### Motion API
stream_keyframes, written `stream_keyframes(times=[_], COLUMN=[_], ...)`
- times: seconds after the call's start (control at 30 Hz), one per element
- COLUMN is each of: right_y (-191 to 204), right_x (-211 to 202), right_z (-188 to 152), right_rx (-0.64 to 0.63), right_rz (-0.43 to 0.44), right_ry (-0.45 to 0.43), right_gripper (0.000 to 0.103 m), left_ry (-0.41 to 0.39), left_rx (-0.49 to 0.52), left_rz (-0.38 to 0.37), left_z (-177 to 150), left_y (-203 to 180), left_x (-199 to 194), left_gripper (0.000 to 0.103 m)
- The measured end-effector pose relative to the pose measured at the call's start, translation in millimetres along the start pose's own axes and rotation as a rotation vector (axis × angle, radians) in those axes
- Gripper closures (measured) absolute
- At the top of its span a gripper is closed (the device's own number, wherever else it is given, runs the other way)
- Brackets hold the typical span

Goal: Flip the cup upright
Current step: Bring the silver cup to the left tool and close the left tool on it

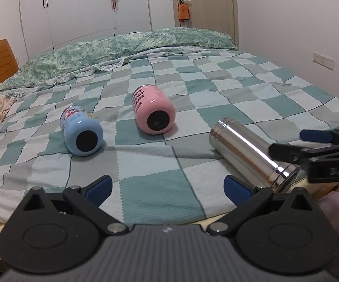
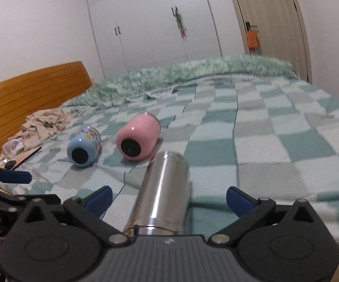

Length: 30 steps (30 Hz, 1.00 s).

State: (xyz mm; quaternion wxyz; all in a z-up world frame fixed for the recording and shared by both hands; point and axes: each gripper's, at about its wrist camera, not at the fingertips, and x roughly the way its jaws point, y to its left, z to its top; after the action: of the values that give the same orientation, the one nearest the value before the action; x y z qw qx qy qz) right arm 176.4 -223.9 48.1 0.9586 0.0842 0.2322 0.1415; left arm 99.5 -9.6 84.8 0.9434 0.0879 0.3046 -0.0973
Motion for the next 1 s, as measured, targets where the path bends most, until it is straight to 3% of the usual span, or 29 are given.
stream_keyframes(times=[0.27,0.43,0.8,1.0], right_y=[-58,-103,-147,-151], right_x=[-31,-42,-35,-30], right_z=[7,2,4,0], right_rx=[-0.017,0.038,0.01,0.019], right_rz=[-0.05,-0.112,-0.133,-0.105], right_ry=[-0.05,-0.073,-0.063,-0.056], right_gripper=[0.0,0.0,0.0,0.0], left_ry=[0.022,0.059,0.274,0.342], left_rx=[0.007,0.006,-0.126,-0.197], left_rz=[-0.025,-0.059,-0.043,-0.017], left_z=[19,34,67,69], left_y=[-33,-60,-89,-89], left_x=[7,24,102,129], left_gripper=[0.0,0.0,0.0,0.0])
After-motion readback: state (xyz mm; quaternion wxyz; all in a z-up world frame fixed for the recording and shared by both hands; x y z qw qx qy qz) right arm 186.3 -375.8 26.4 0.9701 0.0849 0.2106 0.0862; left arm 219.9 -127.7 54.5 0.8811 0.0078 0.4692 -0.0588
